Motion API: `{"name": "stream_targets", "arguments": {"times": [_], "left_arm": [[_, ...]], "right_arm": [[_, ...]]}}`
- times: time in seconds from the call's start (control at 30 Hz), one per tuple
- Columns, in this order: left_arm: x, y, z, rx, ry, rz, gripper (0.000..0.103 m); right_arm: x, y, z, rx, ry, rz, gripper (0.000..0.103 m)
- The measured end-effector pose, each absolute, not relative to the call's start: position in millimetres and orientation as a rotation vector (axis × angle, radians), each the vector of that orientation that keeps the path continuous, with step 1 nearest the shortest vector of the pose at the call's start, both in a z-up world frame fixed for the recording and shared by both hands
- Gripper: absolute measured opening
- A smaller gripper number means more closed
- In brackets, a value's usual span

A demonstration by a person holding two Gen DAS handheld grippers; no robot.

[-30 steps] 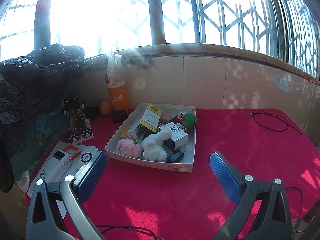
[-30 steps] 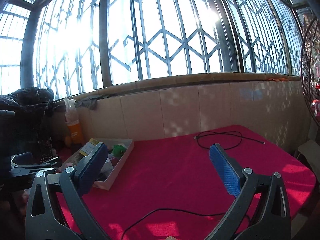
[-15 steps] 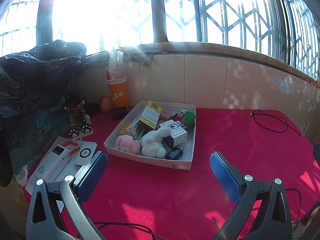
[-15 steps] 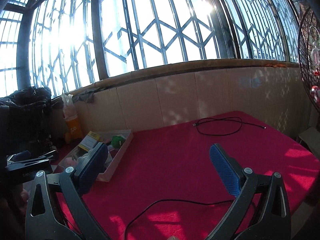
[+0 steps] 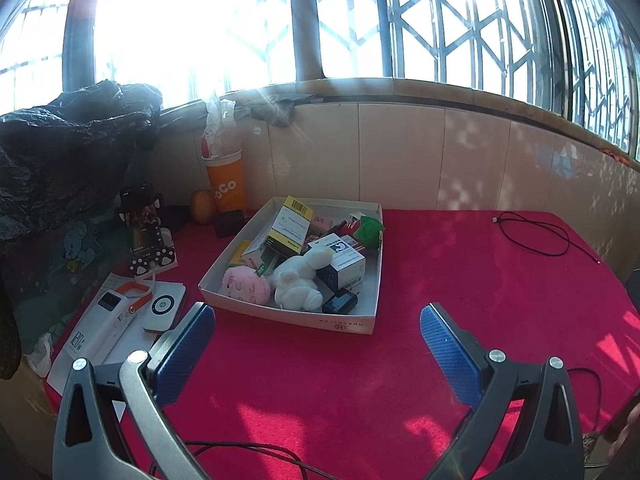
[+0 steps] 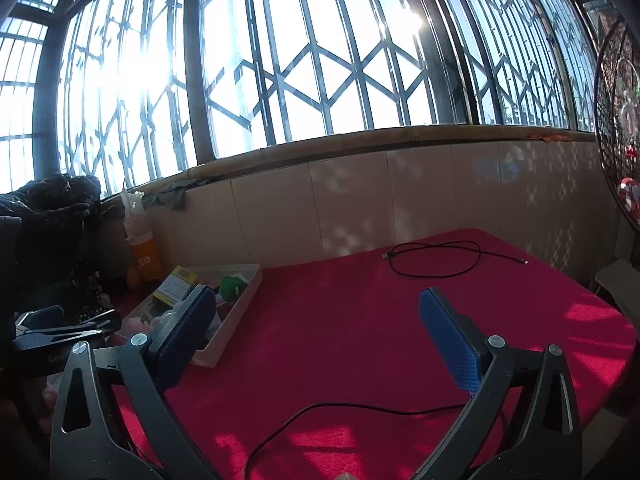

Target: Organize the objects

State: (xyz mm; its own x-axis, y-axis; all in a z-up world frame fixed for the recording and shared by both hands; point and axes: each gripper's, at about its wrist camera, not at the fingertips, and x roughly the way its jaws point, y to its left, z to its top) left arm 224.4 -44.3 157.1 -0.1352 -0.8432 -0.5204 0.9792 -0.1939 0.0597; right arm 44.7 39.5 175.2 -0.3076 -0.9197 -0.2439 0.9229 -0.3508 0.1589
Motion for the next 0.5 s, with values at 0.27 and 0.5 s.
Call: {"name": "stream_targets", "arguments": {"times": [0.27, 0.5], "left_arm": [[226.6, -47.7, 156.2, 0.526, 0.366, -1.701, 0.103], [225.9, -48.1, 154.8, 0.527, 0.376, -1.716, 0.103]], "right_arm": [[42.8, 38.4, 174.8, 0.349, 0.016, -1.9, 0.103], [42.2, 38.1, 173.5, 0.349, 0.022, -1.898, 0.103]]}}
